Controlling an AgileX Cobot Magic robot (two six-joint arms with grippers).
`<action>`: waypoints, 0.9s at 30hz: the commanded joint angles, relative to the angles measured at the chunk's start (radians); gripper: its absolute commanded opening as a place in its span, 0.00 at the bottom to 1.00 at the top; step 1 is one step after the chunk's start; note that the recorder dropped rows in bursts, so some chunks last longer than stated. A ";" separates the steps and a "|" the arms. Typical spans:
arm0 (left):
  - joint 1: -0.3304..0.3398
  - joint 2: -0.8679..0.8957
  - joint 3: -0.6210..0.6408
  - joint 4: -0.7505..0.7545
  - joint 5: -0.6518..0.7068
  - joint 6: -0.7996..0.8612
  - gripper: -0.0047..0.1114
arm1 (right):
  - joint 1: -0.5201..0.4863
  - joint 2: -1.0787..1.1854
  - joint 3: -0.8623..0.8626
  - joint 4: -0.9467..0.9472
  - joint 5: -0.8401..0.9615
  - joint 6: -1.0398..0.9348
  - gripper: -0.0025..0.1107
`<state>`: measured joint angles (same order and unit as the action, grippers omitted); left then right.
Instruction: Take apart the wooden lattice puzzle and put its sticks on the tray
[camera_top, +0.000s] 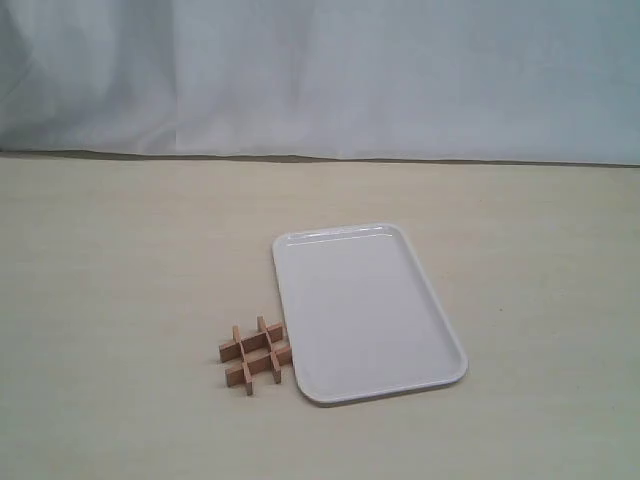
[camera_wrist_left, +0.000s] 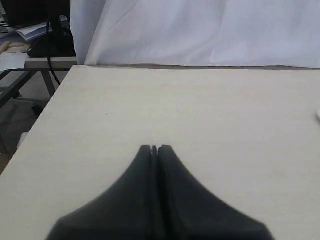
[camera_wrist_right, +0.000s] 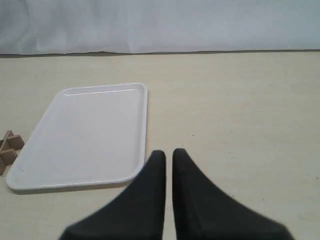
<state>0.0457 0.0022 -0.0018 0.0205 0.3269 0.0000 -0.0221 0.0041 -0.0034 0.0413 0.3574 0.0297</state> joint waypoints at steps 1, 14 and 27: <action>-0.001 -0.002 0.002 -0.005 -0.019 0.000 0.04 | 0.002 -0.004 0.003 0.004 0.000 -0.004 0.06; -0.001 -0.002 0.002 -0.005 -0.019 0.000 0.04 | 0.002 -0.004 0.003 0.004 0.000 -0.004 0.06; -0.001 -0.002 0.002 -0.005 -0.019 0.000 0.04 | 0.002 -0.004 0.003 -0.041 -0.047 -0.020 0.06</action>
<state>0.0457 0.0022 -0.0018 0.0205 0.3269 0.0000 -0.0221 0.0041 -0.0034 0.0287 0.3521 0.0235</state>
